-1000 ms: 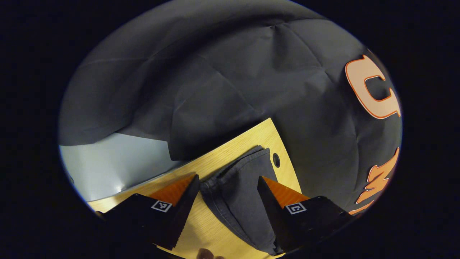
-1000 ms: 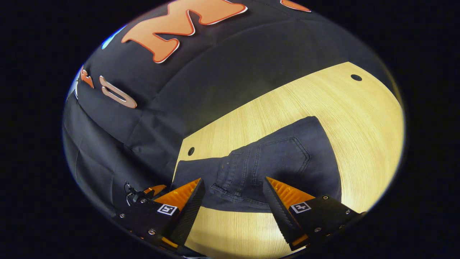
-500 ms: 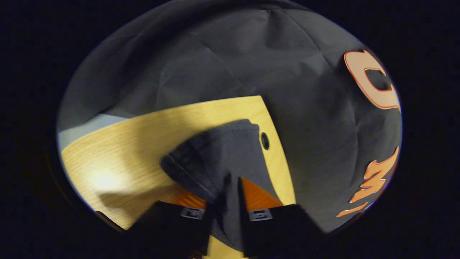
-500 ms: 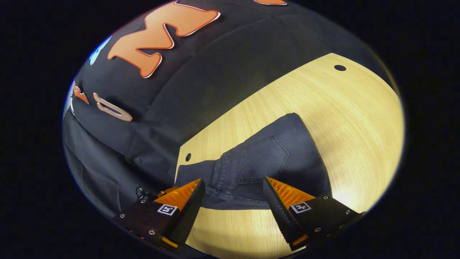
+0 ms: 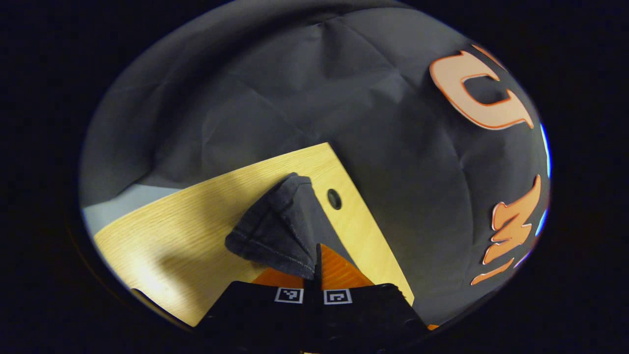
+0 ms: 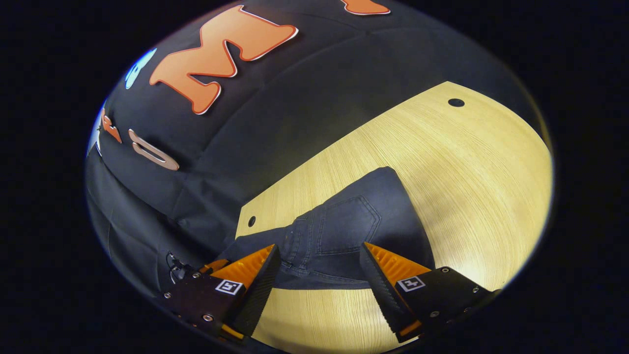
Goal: Grasp the waist and the cuffs of the jeans and fold them to make the two legs overlap; first hold the waist and fold one-third of the jeans toward the cuffs, then hold the cuffs and fold the remaining one-third in the same direction to finish folding.
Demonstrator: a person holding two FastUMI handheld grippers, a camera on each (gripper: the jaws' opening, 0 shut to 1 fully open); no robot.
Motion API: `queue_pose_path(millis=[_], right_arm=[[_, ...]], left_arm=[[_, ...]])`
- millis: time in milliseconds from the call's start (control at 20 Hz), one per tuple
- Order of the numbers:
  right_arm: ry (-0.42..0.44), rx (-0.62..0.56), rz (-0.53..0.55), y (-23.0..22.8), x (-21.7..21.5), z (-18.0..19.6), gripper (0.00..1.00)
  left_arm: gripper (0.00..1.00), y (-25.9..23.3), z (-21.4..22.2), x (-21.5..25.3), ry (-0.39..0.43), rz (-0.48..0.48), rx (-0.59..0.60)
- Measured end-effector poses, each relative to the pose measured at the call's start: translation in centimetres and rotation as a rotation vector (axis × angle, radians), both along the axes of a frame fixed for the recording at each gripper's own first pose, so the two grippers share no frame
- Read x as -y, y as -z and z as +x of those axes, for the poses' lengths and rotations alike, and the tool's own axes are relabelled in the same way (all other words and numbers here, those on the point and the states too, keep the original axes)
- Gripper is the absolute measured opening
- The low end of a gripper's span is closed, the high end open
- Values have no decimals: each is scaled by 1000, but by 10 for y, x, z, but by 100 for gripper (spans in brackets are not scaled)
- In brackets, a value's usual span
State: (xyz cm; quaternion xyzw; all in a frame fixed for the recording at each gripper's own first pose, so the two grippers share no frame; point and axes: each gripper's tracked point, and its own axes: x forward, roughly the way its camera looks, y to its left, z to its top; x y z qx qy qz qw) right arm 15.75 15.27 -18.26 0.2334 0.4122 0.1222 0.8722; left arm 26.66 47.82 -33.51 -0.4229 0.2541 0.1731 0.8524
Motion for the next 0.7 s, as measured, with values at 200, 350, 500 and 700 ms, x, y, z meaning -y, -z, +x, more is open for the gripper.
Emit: queue_pose_path(millis=[200,350,500,700], right_arm=[[-15,23,6,-10,7,-4,98],[-21,39,17,-17,19,-4,98],[-22,60,28,-27,37,-5,98],[-15,71,41,-36,69,-10,98]], left_arm=[[1,-57,6,27,77,104,66],[1,-92,10,60,123,187,96],[1,-122,15,101,161,245,118],[1,-150,24,161,238,360,136]])
